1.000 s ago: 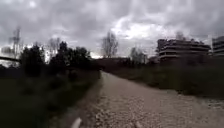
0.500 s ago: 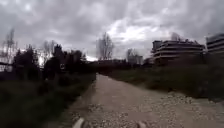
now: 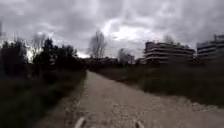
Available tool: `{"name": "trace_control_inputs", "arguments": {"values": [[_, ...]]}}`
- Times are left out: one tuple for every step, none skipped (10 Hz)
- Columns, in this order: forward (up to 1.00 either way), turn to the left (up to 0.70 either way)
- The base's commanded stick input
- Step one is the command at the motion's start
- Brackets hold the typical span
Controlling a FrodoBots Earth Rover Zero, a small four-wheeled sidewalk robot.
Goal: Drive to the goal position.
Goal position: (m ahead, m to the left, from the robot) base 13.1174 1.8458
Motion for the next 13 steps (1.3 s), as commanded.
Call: {"name": "trace_control_inputs", "arguments": {"values": [[0.68, 0.0], [0.68, 0.0], [0.68, 0.0], [0.68, 0.0], [0.68, 0.0], [0.68, 0.0], [0.69, 0.0], [0.7, 0.0], [0.7, 0.0], [0.7, 0.0], [0.7, 0.0], [0.7, 0.0], [0.7, 0.0]]}}
